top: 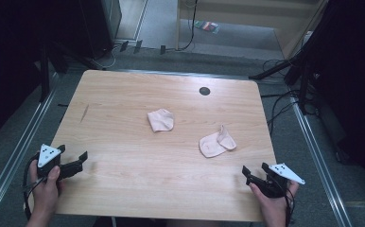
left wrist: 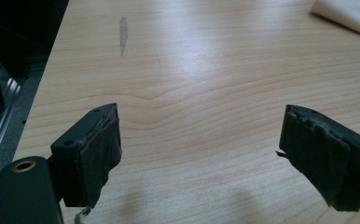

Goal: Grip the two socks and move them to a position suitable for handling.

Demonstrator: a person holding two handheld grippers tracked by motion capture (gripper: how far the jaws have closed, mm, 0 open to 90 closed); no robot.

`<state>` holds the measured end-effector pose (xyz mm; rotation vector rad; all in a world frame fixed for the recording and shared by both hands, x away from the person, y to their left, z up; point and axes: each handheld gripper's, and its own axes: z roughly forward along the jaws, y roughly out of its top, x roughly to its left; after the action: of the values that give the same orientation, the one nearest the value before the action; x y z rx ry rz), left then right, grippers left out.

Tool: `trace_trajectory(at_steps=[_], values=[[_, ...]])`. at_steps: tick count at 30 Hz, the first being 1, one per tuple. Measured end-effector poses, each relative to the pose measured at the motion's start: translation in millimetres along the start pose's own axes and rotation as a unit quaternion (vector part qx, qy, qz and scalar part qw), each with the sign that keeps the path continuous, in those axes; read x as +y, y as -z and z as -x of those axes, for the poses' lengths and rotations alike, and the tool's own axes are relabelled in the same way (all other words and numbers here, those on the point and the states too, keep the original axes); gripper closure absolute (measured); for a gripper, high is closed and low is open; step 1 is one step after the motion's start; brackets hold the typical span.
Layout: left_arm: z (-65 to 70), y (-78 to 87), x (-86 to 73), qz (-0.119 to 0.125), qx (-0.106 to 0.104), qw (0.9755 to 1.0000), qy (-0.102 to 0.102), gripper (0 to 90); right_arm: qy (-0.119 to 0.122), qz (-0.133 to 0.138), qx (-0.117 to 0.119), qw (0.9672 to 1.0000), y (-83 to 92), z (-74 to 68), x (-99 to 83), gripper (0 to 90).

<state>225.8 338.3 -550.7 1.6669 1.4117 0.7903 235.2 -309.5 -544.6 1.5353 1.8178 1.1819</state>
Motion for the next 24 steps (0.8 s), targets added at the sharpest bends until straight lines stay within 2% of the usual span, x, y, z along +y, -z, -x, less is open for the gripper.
trace_trajectory(at_steps=[6,10,12,13,15,18,19,24], values=[[-0.6,-0.2,0.2,-0.002,-0.002,1.0,0.002,13.1,0.006,0.011,0.008,0.9999,2.1,-2.8,6.6,16.6],[-1.3,-0.5,0.4,-0.003,-0.006,1.0,0.004,13.2,0.01,0.005,-0.003,0.9999,-0.9,-10.1,11.3,17.8],[-1.2,-0.4,0.4,-0.003,-0.006,1.0,0.003,13.2,0.009,0.004,-0.002,1.0,-3.3,-14.7,15.2,17.8],[-1.2,-0.4,0.4,-0.004,-0.007,1.0,0.003,13.2,0.017,-0.001,-0.007,0.9998,-6.7,-20.7,20.1,18.0],[-1.2,-0.4,0.3,-0.003,-0.007,1.0,0.004,13.2,0.018,-0.001,0.001,0.9998,-9.8,-27.1,25.3,18.2],[-1.5,-0.1,0.3,-0.003,-0.009,0.9999,0.004,13.2,0.029,-0.004,0.006,0.9995,-12.7,-32.8,31.1,18.1],[-1.6,-0.1,0.2,-0.002,-0.009,0.9999,0.005,13.2,0.04,-0.011,0.003,0.9991,-15.5,-39.1,36.5,18.2],[-1.8,-0.6,0.4,-0.004,-0.01,0.9999,0.005,13.2,0.05,-0.02,0.011,0.9985,-25.4,-47.8,43.4,18.2]])
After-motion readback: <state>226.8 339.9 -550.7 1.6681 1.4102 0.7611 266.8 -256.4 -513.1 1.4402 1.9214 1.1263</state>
